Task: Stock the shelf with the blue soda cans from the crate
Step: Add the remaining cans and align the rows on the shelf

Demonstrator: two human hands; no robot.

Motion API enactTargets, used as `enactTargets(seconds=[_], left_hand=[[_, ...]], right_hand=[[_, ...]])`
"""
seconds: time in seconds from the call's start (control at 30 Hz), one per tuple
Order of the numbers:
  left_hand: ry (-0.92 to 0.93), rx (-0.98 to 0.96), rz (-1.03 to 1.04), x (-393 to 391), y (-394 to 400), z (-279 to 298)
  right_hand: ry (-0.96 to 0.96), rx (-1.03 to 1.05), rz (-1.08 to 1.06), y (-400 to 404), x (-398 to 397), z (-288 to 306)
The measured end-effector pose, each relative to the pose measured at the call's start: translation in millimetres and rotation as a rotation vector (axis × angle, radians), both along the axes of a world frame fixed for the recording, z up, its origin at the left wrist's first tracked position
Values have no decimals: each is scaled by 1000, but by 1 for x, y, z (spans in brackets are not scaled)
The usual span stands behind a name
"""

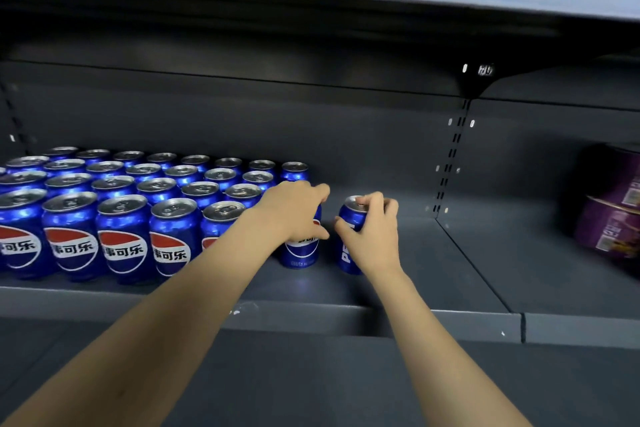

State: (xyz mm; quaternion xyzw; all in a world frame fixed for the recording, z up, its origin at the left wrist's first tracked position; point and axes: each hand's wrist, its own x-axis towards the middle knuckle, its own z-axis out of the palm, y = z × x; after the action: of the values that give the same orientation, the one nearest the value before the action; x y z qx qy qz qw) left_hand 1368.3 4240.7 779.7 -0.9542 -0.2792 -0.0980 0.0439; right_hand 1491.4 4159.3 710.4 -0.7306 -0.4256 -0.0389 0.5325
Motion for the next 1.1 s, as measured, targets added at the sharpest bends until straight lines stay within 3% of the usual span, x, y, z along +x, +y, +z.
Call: enactTargets(seconds=[0.13, 0.33, 0.5, 0.8, 1.1], left_hand=[[-13, 91, -30, 1, 7, -2], [-23, -29, -13, -7, 20, 3], [108, 153, 99, 3, 27, 1], [214, 195, 87, 15, 35, 20], [147, 164, 97, 26, 48, 9]], right_hand=[[67, 14, 98, 2, -10, 0], [-48, -62, 69, 14, -12, -5], [-16, -12, 123, 15, -9, -8], [33, 47, 172, 16, -8, -12], [13, 61, 148, 17, -9, -14]])
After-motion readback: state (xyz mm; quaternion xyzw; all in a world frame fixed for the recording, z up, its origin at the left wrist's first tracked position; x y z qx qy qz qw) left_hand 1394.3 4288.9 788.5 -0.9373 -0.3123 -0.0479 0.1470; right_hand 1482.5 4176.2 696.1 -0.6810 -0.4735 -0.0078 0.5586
